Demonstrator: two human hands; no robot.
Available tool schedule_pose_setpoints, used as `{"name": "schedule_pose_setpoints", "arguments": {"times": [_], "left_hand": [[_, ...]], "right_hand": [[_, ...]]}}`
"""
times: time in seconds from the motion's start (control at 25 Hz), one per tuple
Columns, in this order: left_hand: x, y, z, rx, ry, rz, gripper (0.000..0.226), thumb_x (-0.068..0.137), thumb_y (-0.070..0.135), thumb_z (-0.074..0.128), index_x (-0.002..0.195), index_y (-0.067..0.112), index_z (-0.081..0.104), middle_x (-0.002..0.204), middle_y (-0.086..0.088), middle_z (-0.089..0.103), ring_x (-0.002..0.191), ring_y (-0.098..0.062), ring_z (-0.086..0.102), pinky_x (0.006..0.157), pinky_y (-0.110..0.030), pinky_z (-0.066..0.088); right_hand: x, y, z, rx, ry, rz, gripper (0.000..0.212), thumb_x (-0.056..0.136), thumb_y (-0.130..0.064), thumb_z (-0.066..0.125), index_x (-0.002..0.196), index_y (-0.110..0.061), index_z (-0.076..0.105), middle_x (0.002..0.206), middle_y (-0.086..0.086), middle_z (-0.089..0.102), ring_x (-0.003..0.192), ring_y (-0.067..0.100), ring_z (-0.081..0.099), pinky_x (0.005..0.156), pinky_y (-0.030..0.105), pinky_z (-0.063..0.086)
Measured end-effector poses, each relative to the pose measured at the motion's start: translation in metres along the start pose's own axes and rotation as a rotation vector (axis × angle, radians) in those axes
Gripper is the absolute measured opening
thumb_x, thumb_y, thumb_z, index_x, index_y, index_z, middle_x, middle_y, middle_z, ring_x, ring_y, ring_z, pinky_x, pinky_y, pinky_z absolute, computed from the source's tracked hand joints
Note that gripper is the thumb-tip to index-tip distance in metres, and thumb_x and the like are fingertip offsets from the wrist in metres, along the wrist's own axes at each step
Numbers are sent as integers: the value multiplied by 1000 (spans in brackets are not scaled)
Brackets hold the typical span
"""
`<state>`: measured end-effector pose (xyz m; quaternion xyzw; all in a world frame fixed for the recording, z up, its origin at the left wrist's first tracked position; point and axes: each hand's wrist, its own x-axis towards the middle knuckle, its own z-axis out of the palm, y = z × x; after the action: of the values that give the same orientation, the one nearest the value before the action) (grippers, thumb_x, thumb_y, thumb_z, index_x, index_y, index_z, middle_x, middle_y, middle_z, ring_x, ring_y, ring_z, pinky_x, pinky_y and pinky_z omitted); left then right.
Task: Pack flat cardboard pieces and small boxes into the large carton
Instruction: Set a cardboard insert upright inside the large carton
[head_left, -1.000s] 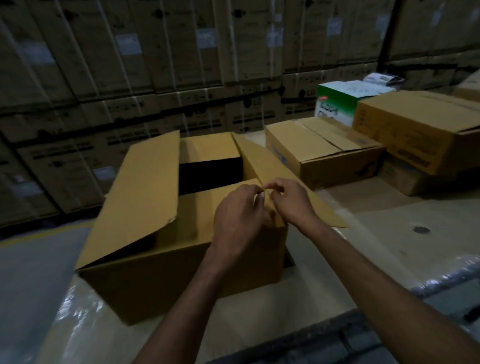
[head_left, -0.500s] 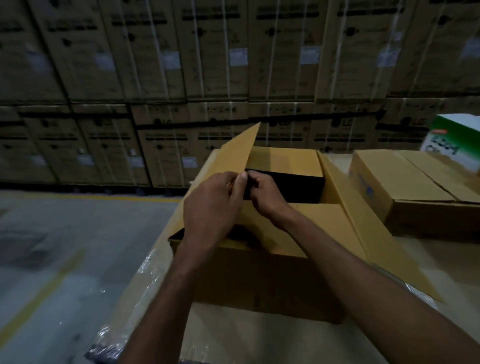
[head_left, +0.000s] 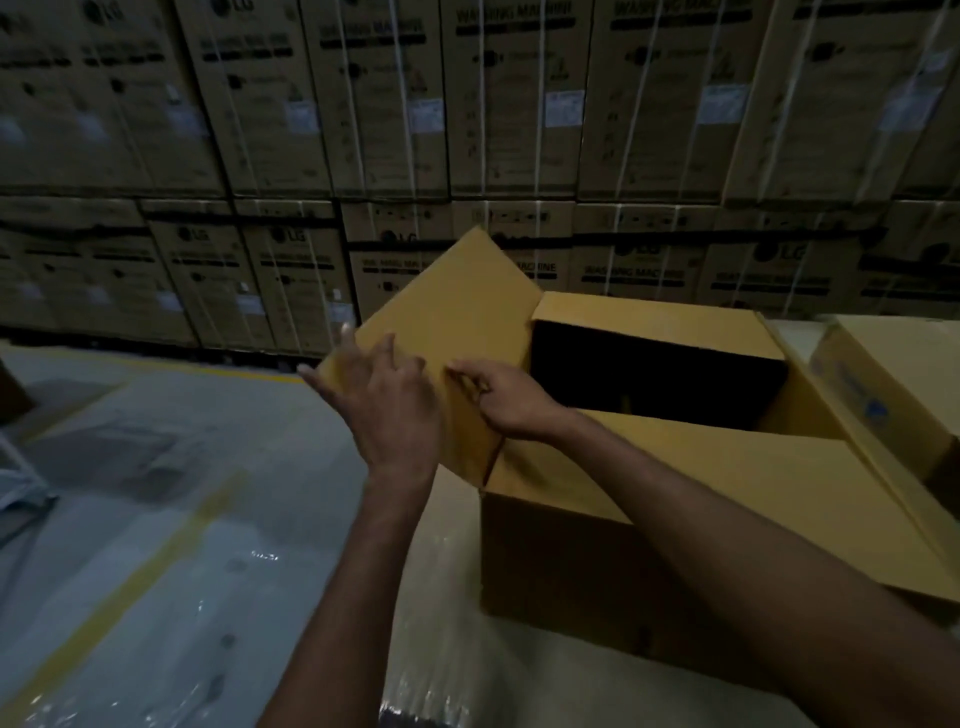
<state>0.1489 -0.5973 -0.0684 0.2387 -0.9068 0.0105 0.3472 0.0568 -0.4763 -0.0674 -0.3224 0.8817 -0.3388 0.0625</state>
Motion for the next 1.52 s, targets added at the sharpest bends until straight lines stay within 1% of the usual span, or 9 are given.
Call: {"name": "schedule_pose_setpoints", "arguments": {"times": [0.08,0.16,0.24,0.44,0.68,0.88,1.08,1.28,1.52], "left_hand": [[-10,-14,27,6,-324,-19,21,96,35,54,105,32,73,130,5,64,149,-32,27,111,-72,-6],[-18,-14,44,-198,-619,2,24,95,32,53,110,32,73,117,2,71,127,-27,56,113,-60,29],[-25,-3,51,-355,-702,70,28,94,24,53,112,31,72,109,-1,73,102,-26,67,85,-41,56],[-8,42,50,-589,-419,266,27,103,29,50,123,27,67,116,0,71,104,-24,65,73,-34,49],[10,115,57,-343,-841,598,47,107,43,35,149,23,44,149,-6,50,142,-28,39,116,-54,23],[29,125,8,-393,-465,563,37,107,40,36,136,26,54,138,-7,53,128,-32,46,105,-51,34],[16,114,-93,-508,-168,495,35,107,41,36,122,19,60,119,-5,60,116,-29,51,99,-48,41],[-66,79,-189,-396,-372,444,33,106,46,41,94,24,64,71,5,60,60,-10,56,59,-31,52],[-74,69,-183,-411,-1036,569,14,99,35,60,100,24,67,93,3,69,87,-13,66,70,-28,50]], "right_hand": [[0,8,17,-152,-41,48,51,95,-5,46,137,-30,63,149,-3,56,139,21,47,114,40,39],[-6,17,25,-136,-39,76,40,98,-8,51,125,-29,72,138,-5,64,131,17,54,112,40,41],[-13,26,20,-25,98,122,33,100,-13,55,122,-31,72,129,-7,64,122,13,56,109,38,44],[-41,95,-30,-218,458,406,32,104,-30,51,133,-29,63,132,-2,64,125,19,56,106,43,45],[-76,128,-74,-359,237,555,33,108,-41,38,108,-25,67,105,0,68,103,23,62,107,54,36],[-100,72,-117,-456,424,384,36,109,-37,38,132,-27,64,130,-2,66,121,20,57,107,45,32],[-160,-13,-160,-432,495,272,29,108,-39,45,119,-25,68,105,-6,67,95,11,60,77,29,43],[-277,-79,-158,-194,161,231,21,101,-37,60,108,-23,75,97,-10,69,95,9,66,85,30,54],[-301,-67,-132,-106,-363,211,41,92,-48,68,129,-30,68,124,-17,67,115,1,60,97,26,46]]}}
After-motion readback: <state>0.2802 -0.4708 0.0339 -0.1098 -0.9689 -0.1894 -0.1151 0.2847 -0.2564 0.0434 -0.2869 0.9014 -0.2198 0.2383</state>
